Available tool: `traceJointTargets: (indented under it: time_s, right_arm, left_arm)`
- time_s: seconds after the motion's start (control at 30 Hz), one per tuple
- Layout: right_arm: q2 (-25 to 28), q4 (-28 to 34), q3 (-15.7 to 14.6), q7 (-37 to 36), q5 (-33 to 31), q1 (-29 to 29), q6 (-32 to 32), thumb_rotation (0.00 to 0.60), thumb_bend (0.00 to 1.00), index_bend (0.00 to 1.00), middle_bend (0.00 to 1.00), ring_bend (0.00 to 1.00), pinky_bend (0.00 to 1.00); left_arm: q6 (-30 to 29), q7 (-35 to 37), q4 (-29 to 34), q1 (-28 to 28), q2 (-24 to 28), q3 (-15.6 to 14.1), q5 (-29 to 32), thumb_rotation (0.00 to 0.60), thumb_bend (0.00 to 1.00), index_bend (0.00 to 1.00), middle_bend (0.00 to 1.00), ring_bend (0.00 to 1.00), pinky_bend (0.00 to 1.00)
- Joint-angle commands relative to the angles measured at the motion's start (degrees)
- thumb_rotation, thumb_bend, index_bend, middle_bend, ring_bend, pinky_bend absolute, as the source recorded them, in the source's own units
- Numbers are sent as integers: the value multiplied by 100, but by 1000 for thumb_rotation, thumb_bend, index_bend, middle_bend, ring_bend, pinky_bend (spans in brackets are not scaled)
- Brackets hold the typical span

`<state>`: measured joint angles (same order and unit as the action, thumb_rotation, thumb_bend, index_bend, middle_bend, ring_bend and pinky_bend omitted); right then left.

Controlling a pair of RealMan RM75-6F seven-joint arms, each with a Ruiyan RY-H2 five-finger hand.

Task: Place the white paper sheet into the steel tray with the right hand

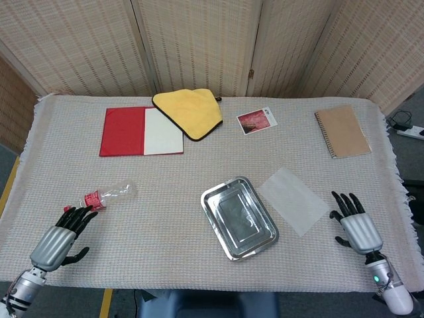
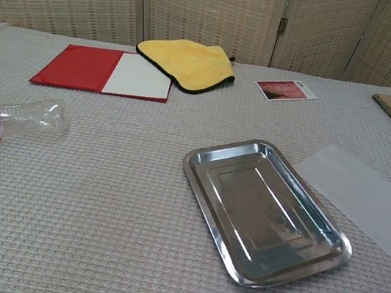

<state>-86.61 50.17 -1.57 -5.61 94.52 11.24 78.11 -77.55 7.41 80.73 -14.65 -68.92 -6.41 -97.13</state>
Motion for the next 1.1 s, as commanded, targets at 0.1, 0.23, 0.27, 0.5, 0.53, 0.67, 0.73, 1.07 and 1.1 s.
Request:
traceJointTargets:
  time_s: [0.1, 0.23, 0.27, 0.5, 0.53, 0.67, 0.73, 1.07, 1.1]
  right_arm:
    - [-359, -478, -40, -254, 121, 90, 149, 600, 247, 432, 0, 0, 0]
    - [-554, -730, -63, -293, 216, 154, 294, 600, 270, 445, 0, 0, 0]
    - [-613, -814, -63, -292, 230, 170, 330, 600, 284, 447, 0, 0, 0]
    - [-764, -1055, -72, -378, 183, 217, 307, 600, 313, 447, 0, 0, 0]
    - [-768, -1065, -79, -386, 180, 220, 301, 600, 313, 447, 0, 0, 0]
    - [-804, -1116, -108, -341, 154, 220, 258, 600, 312, 447, 0, 0, 0]
    - [-833, -1138, -113, -306, 126, 213, 226, 600, 312, 447, 0, 0, 0]
    - [-1017, -1272, -174, -98, 103, 249, 100, 600, 313, 447, 0, 0, 0]
    - [-1039, -1288, -175, -62, 103, 255, 97, 600, 313, 447, 0, 0, 0]
  left_arm:
    - [19, -6, -4, -3, 6, -6, 1, 600, 410, 42, 0, 0, 0]
    - [40, -22, -9, -6, 4, -6, 10, 600, 470, 42, 0, 0, 0]
    - [42, -30, -12, -5, 2, -4, 14, 600, 470, 42, 0, 0, 0]
    - [58, -18, -23, -6, -4, 4, 35, 600, 470, 42, 0, 0, 0]
    - [64, -20, -25, -7, -6, 3, 36, 600, 470, 42, 0, 0, 0]
    - [73, -24, -24, -12, -8, 2, 34, 600, 470, 42, 0, 0, 0]
    - [77, -9, -26, -16, -3, 5, 38, 600, 470, 42, 0, 0, 0]
    - [77, 86, -24, -16, 30, 6, 51, 600, 470, 41, 0, 0, 0]
    - [88, 89, -26, -20, 30, 3, 51, 600, 470, 41, 0, 0, 0]
